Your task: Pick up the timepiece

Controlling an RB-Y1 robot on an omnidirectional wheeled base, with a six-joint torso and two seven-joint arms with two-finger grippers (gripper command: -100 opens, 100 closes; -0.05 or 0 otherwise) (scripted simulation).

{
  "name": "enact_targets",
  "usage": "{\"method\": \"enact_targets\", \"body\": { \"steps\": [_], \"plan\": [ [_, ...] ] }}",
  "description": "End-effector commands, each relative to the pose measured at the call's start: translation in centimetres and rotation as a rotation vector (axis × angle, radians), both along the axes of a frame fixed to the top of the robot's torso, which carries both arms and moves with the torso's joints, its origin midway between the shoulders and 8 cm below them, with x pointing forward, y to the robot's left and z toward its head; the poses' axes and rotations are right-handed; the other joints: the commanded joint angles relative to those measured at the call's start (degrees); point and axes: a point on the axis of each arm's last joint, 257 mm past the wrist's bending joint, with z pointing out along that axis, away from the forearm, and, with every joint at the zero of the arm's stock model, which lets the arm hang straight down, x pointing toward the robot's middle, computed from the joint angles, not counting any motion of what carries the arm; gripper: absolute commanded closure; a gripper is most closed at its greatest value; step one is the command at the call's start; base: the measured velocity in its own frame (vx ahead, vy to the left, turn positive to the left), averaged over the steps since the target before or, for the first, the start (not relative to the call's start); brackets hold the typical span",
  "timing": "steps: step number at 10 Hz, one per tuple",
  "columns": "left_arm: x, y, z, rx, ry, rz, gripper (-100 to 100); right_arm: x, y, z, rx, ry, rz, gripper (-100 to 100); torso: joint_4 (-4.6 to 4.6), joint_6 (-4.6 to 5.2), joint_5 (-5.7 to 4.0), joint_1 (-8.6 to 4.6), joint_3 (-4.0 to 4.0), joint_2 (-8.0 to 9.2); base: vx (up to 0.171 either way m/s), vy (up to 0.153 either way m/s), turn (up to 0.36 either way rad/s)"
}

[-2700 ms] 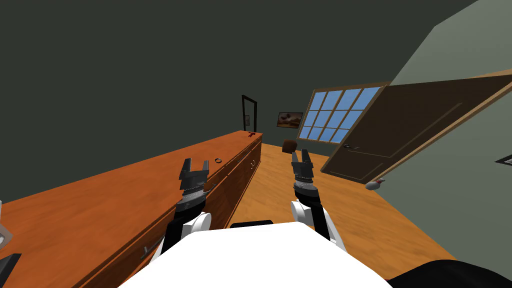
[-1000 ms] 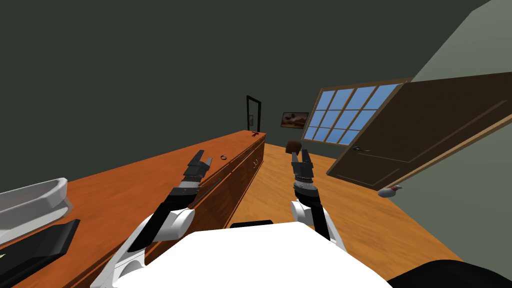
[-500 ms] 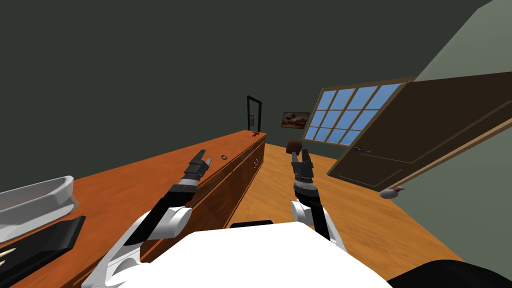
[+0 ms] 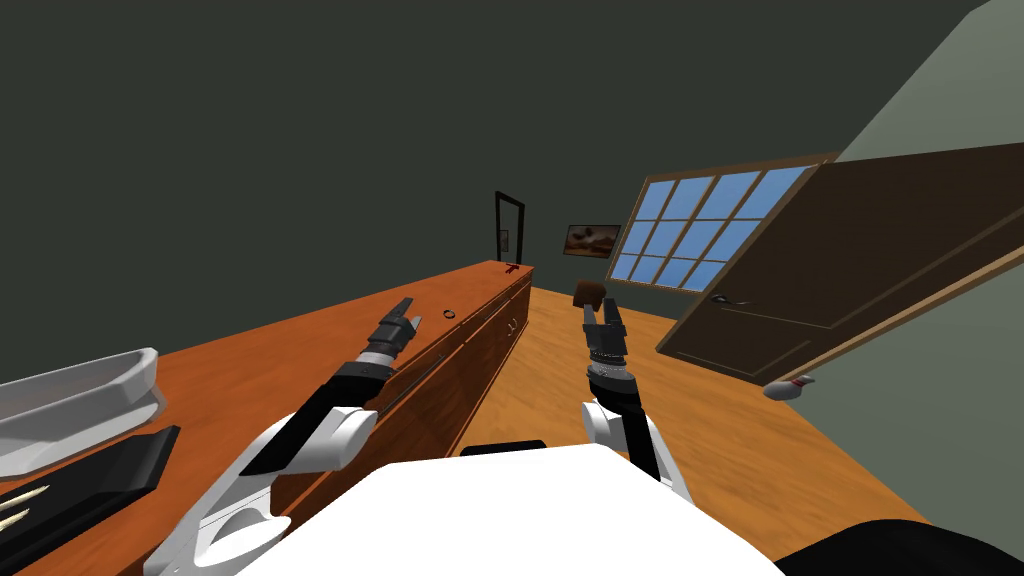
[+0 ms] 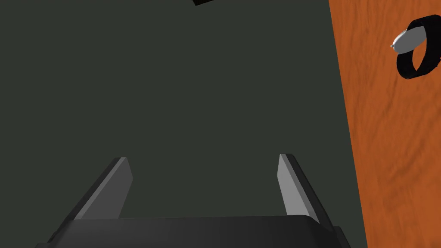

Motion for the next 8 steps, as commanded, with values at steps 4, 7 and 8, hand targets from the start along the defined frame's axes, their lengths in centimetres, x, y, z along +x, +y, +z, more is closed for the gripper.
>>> {"method": "enact_targets", "body": {
  "steps": [4,7,8],
  "plan": [
    [0.7,1.1,-1.1,0.031,0.083,0.027,-100,0.0,0.0,0.0,0.000,0.000,0.000,0,0.00,0.00,0.00,-0.01,-0.01,-0.01,0.000,-0.005,0.008],
    [1.2,2.0,-1.7,0.058,0.138,0.048,-100,0.0,0.0,0.0,0.000,0.000,0.000,0,-0.01,0.00,0.00,-0.02,-0.01,-0.02,0.003,-0.009,0.006],
    [1.3,2.7,-1.1,0.085,0.146,0.057,-100,0.0,0.0,0.0,0.000,0.000,0.000,0,-0.01,0.00,0.00,0.00,-0.01,-0.02,0.004,-0.015,0.002]
  ]
}}
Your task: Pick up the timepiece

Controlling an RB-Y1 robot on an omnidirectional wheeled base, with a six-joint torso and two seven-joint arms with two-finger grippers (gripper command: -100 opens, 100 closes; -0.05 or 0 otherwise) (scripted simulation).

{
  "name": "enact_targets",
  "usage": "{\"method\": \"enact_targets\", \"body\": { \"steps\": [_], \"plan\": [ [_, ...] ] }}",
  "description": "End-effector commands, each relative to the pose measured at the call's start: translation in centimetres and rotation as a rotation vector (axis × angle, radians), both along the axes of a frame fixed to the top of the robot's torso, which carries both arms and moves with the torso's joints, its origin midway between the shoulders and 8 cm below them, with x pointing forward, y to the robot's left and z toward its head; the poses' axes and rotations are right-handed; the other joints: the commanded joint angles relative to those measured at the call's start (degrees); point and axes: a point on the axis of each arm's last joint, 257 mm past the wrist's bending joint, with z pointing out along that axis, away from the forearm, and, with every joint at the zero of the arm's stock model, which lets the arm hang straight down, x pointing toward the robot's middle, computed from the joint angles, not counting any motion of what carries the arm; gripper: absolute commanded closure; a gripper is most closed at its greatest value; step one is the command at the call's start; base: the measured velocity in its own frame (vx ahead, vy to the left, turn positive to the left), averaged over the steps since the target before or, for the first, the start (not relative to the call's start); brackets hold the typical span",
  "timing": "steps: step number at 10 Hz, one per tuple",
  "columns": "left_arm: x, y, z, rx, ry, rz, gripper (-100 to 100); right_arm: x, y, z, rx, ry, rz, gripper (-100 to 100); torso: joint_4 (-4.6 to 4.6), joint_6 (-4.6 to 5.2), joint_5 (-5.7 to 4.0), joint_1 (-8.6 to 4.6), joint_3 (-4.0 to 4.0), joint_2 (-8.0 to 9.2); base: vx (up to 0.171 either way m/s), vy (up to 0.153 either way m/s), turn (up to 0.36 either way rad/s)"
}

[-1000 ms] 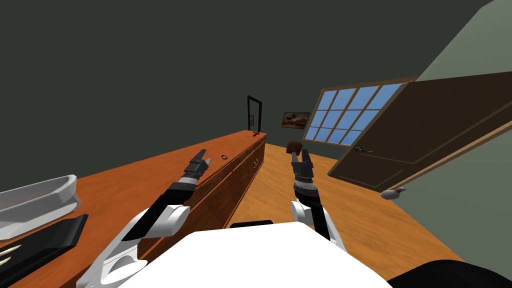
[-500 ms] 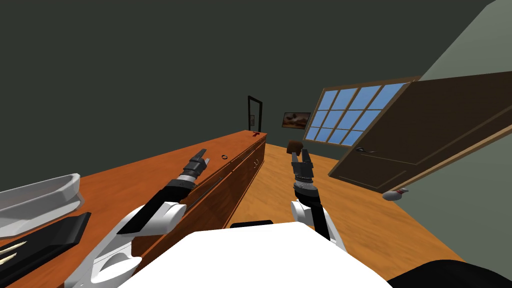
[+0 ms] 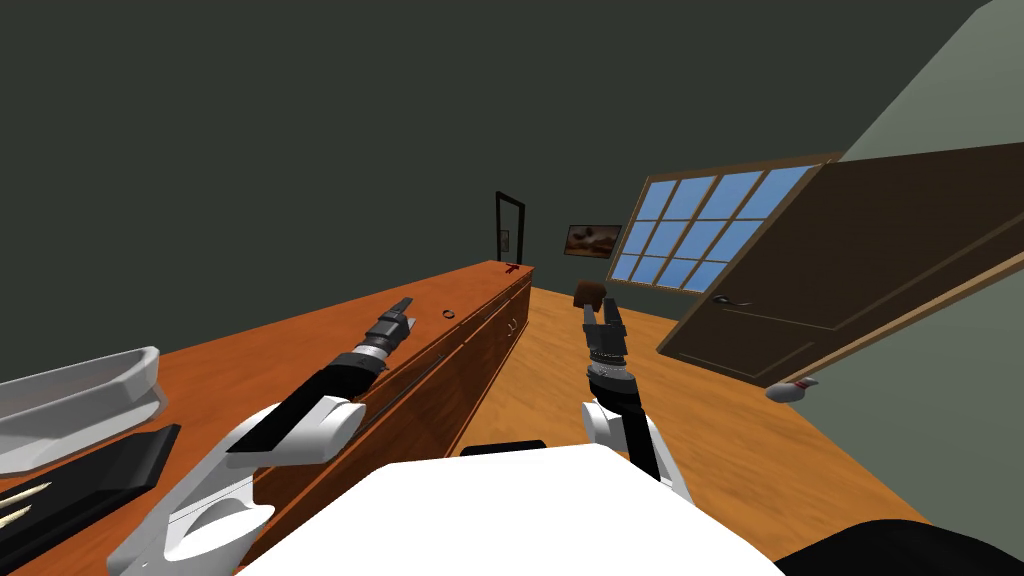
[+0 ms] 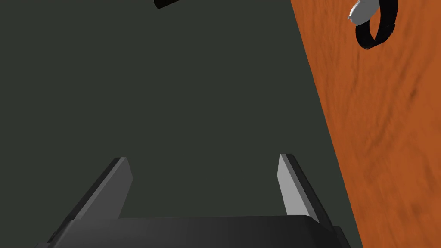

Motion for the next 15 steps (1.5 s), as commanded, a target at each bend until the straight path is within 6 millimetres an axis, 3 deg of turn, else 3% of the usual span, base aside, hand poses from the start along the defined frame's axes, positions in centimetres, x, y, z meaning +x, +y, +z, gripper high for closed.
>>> {"method": "enact_targets", "body": {
  "steps": [1,5,6,8,9,14,15],
  "plan": [
    [0.2,0.6,-0.7,0.012,0.040,0.015,-100,0.0,0.0,0.0,0.000,0.000,0.000,0,0.00,0.00,0.00,0.00,0.00,0.00,0.008,-0.014,0.003],
    [0.5,1.8,-1.8,0.036,0.116,0.044,-100,0.0,0.0,0.0,0.000,0.000,0.000,0,-0.01,0.00,0.00,0.00,-0.01,-0.01,0.007,-0.010,-0.001],
    [0.6,2.6,-1.3,0.061,0.125,0.053,-100,0.0,0.0,0.0,0.000,0.000,0.000,0,0.00,0.00,0.01,0.01,-0.01,0.00,0.014,-0.016,-0.013],
    [0.6,3.0,-2.5,0.060,0.174,0.068,-100,0.0,0.0,0.0,0.000,0.000,0.000,0,-0.01,0.00,0.00,-0.01,-0.02,-0.04,0.010,-0.012,-0.003],
    [0.7,3.8,-1.9,0.084,0.184,0.078,-100,0.0,0.0,0.0,0.000,0.000,0.000,0,-0.01,0.00,0.01,0.01,-0.01,-0.01,0.012,-0.015,-0.019],
    [0.5,5.5,-3.9,0.102,0.292,0.118,-100,0.0,0.0,0.0,0.000,0.000,0.000,0,-0.02,0.00,0.00,-0.03,-0.03,-0.05,0.015,-0.015,-0.011],
    [0.5,6.3,-3.5,0.123,0.308,0.129,-100,0.0,0.0,0.0,0.000,0.000,0.000,0,-0.01,0.00,0.01,0.01,-0.02,-0.03,0.018,-0.018,-0.034]
  ]
}}
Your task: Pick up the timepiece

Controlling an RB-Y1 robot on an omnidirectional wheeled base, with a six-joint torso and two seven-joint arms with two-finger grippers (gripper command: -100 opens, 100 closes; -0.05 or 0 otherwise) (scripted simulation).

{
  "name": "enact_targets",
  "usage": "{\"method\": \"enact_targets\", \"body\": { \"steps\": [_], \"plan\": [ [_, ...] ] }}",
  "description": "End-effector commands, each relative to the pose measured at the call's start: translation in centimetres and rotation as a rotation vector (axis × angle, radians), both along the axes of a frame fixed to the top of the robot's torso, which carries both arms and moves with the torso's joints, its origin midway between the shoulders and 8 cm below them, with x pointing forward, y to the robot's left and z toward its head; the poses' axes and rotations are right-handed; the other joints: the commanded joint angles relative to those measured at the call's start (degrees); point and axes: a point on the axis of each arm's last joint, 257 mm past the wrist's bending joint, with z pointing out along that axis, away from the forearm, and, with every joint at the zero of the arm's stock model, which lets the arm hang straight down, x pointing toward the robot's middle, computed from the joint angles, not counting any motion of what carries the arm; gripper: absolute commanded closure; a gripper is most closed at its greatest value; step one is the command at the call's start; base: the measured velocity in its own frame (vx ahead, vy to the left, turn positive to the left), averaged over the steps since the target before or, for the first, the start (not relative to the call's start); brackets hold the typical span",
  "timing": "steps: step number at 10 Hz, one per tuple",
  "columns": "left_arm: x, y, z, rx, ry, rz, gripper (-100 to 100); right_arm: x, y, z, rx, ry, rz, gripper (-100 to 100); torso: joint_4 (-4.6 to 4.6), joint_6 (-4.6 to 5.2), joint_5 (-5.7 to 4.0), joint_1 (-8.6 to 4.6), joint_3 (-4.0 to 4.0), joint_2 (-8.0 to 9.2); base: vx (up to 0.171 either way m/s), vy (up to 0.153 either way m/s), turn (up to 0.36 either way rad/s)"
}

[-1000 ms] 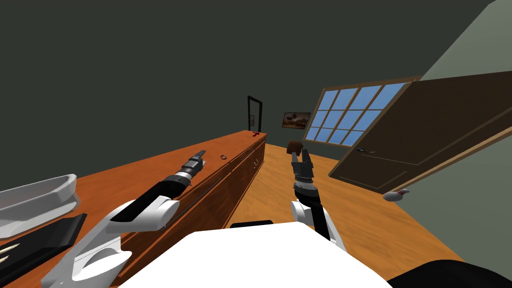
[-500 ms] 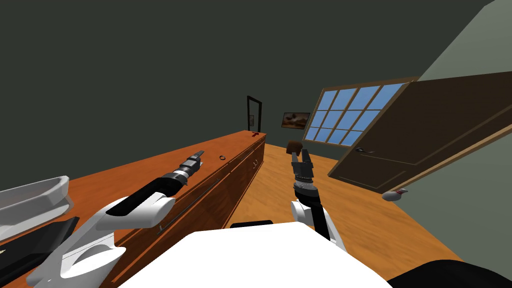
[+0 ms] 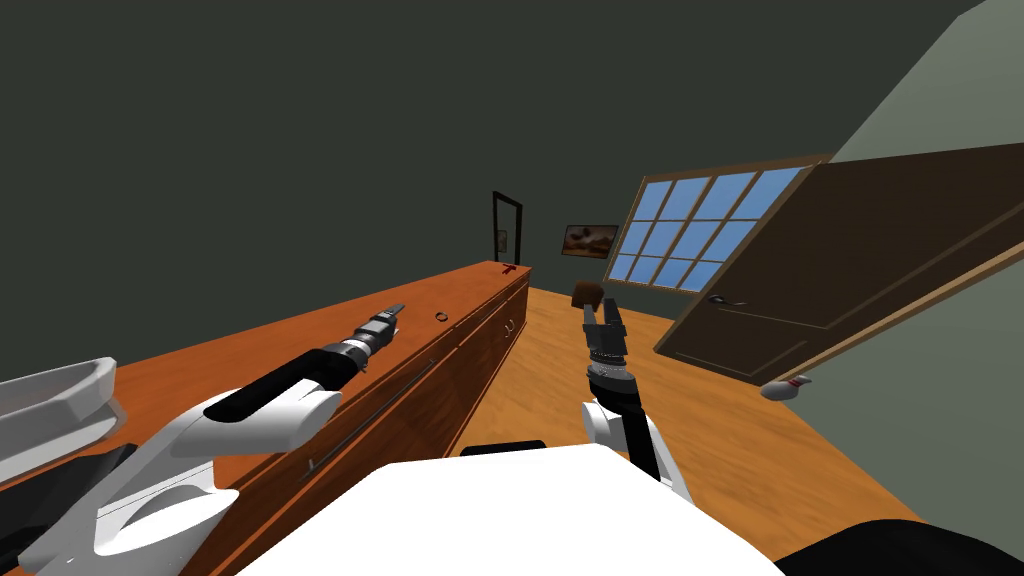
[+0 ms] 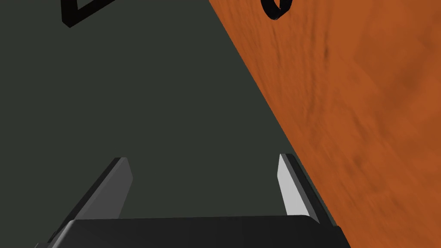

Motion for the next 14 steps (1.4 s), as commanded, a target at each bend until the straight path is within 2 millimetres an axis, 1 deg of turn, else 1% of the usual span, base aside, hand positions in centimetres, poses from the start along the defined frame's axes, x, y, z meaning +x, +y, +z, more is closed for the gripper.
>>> {"method": "enact_targets", "body": {
  "steps": [1,2,3,4,5,6,8,9,11,12,13,14],
  "plan": [
    [-0.1,0.7,-0.7,0.009,0.040,0.016,-100,0.0,0.0,0.0,0.000,0.000,0.000,0,0.00,0.00,0.00,0.00,0.00,0.00,0.024,-0.018,-0.026],
    [-0.2,0.9,-1.1,0.008,0.057,0.023,-100,0.0,0.0,0.0,0.000,0.000,0.000,0,-0.01,0.00,0.00,-0.01,-0.01,-0.02,0.014,-0.010,0.000],
    [-0.3,1.8,-0.7,0.027,0.077,0.033,-100,0.0,0.0,0.0,0.000,0.000,0.000,0,0.00,-0.01,0.01,0.01,0.00,0.00,0.021,-0.018,-0.039],
    [-0.5,2.1,-1.5,0.026,0.106,0.044,-100,0.0,0.0,0.0,0.000,0.000,0.000,0,0.00,0.00,0.00,0.00,-0.01,-0.01,0.025,-0.023,-0.029],
    [-0.6,2.2,-1.7,0.025,0.117,0.047,-100,0.0,0.0,0.0,0.000,0.000,0.000,0,-0.01,-0.01,0.00,-0.02,-0.01,-0.02,0.014,-0.014,0.002],
    [-0.7,3.1,-1.5,0.043,0.139,0.058,-100,0.0,0.0,0.0,0.000,0.000,0.000,0,0.00,-0.01,0.00,0.00,0.00,0.01,0.028,-0.021,-0.058],
    [-1.1,3.5,-2.4,0.041,0.176,0.072,-100,0.0,0.0,0.0,0.000,0.000,0.000,0,-0.02,-0.01,0.00,-0.03,-0.03,-0.05,0.024,-0.017,-0.011],
    [-1.3,4.5,-2.1,0.057,0.200,0.082,-100,0.0,0.0,0.0,0.000,0.000,0.000,0,-0.01,-0.01,0.00,0.00,-0.01,-0.01,0.031,-0.022,-0.067],
    [-1.6,4.8,-2.9,0.054,0.236,0.095,-100,0.0,0.0,0.0,0.000,0.000,0.000,0,-0.02,-0.01,0.00,-0.03,-0.03,-0.05,0.024,-0.019,-0.013],
    [-1.9,5.8,-2.8,0.069,0.263,0.106,-100,0.0,0.0,0.0,0.000,0.000,0.000,0,-0.01,-0.01,0.00,0.00,-0.01,-0.01,0.033,-0.023,-0.065],
    [-2.2,6.0,-3.3,0.067,0.287,0.114,-100,0.0,0.0,0.0,0.000,0.000,0.000,0,-0.01,0.01,0.00,-0.02,-0.03,-0.05,0.036,-0.020,-0.048],
    [-2.5,6.9,-3.0,0.080,0.310,0.123,-100,0.0,0.0,0.0,0.000,0.000,0.000,0,-0.02,-0.01,0.00,-0.02,-0.04,-0.06,0.050,-0.027,-0.072]
  ]
}}
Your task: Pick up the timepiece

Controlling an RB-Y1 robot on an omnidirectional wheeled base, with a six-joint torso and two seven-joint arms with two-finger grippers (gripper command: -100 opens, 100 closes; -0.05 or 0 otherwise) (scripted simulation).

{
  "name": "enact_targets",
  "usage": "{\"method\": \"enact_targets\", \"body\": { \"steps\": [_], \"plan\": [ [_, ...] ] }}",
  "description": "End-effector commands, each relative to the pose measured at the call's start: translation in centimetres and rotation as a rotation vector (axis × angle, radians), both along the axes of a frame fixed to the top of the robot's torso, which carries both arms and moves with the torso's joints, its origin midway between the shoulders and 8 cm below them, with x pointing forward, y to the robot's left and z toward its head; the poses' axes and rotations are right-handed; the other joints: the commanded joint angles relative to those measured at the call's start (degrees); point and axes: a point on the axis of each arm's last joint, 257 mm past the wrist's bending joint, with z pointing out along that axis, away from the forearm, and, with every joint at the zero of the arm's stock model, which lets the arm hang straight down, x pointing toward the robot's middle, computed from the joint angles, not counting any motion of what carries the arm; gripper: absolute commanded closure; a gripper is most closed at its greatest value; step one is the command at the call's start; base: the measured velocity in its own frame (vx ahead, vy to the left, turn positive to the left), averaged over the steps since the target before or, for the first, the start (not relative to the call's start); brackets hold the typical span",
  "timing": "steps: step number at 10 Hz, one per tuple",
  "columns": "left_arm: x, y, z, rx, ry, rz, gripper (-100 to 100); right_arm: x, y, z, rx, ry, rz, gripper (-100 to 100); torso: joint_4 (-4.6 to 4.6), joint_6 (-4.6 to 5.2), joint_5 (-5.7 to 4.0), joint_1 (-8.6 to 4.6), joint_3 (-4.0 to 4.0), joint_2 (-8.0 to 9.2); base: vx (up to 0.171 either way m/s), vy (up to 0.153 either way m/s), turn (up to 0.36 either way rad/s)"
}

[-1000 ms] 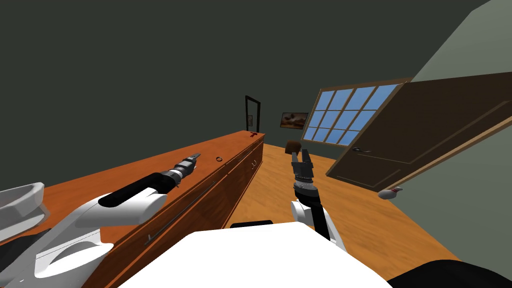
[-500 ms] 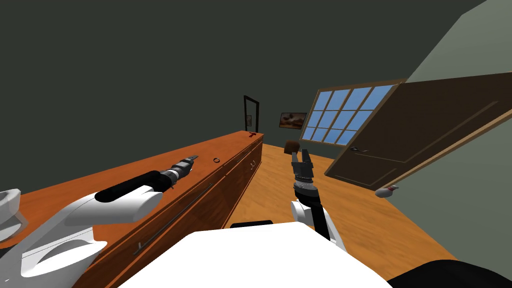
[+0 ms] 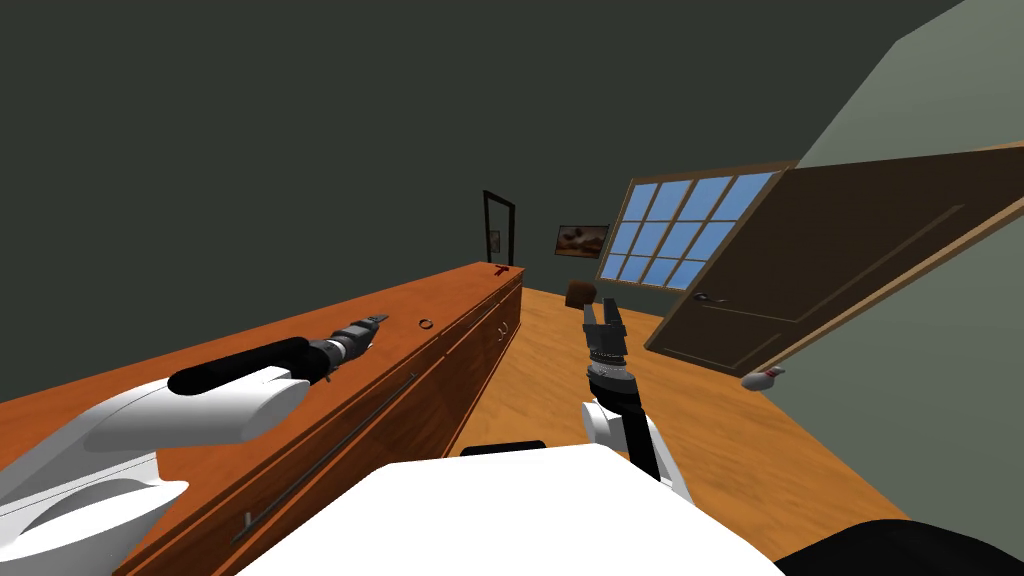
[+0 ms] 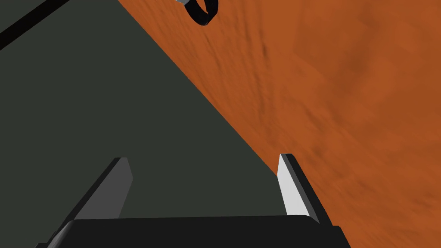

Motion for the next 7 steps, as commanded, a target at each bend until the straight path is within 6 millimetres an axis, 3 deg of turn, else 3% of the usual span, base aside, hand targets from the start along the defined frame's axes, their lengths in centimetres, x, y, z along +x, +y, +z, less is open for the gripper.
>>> {"method": "enact_targets", "body": {
  "steps": [1,7],
  "plan": [
    [-0.5,0.8,-0.7,0.005,0.046,0.017,-100,0.0,0.0,0.0,0.000,0.000,0.000,0,0.00,0.00,0.00,0.00,0.00,0.00,0.043,-0.025,-0.039],
    [-2.4,3.2,-1.9,0.017,0.173,0.061,-100,0.0,0.0,0.0,0.000,0.000,0.000,0,-0.01,-0.01,0.00,-0.01,-0.02,-0.02,0.036,-0.023,-0.041]
  ]
}}
